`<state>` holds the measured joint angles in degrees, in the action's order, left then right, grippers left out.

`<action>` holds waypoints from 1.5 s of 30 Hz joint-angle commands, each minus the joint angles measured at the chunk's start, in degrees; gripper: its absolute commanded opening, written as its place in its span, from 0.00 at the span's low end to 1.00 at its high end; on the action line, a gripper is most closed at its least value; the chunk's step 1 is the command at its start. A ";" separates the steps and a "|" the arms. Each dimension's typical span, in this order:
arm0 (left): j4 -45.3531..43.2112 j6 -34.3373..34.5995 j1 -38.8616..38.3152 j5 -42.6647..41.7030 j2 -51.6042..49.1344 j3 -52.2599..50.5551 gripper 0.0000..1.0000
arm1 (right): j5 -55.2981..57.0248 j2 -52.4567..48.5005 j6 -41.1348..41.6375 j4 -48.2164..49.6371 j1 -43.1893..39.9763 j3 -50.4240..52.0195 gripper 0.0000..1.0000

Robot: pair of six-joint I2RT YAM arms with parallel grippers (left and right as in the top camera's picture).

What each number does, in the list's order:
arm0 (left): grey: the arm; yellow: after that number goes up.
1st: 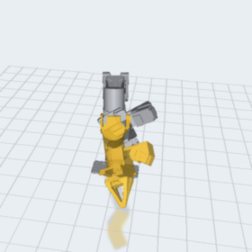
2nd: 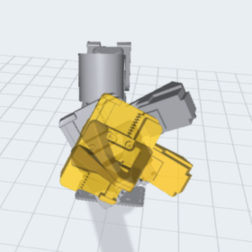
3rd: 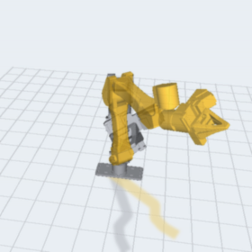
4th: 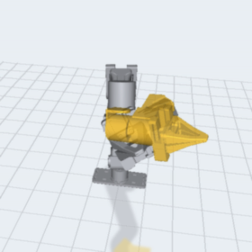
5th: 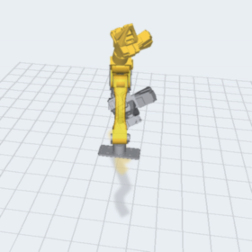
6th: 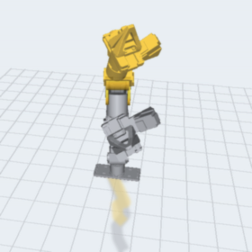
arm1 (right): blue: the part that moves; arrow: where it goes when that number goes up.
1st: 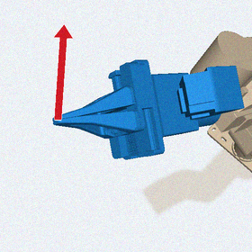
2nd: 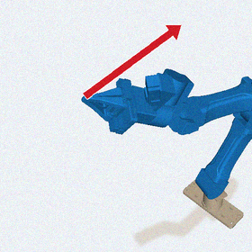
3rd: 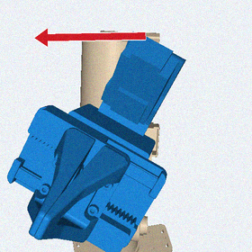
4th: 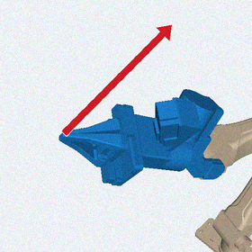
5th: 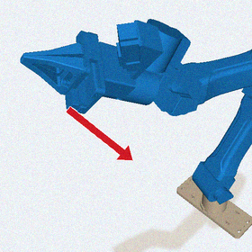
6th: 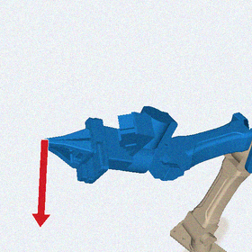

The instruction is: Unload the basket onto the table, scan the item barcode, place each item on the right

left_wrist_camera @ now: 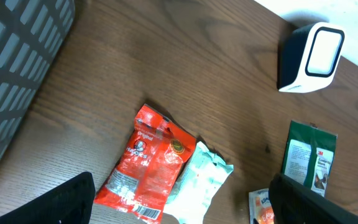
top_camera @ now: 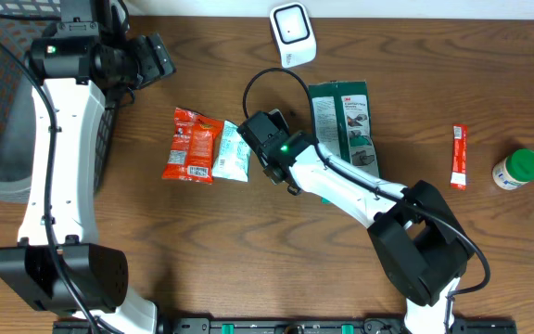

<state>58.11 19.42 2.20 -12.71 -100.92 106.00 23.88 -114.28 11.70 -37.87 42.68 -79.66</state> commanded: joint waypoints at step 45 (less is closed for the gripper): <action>0.11 -0.76 0.15 0.35 1.01 1.38 0.89 | -3.82 0.22 4.98 1.16 -1.84 -3.06 0.01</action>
<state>58.11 19.42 2.20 -12.73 -100.92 106.00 24.64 -117.91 15.99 -36.60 42.00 -79.75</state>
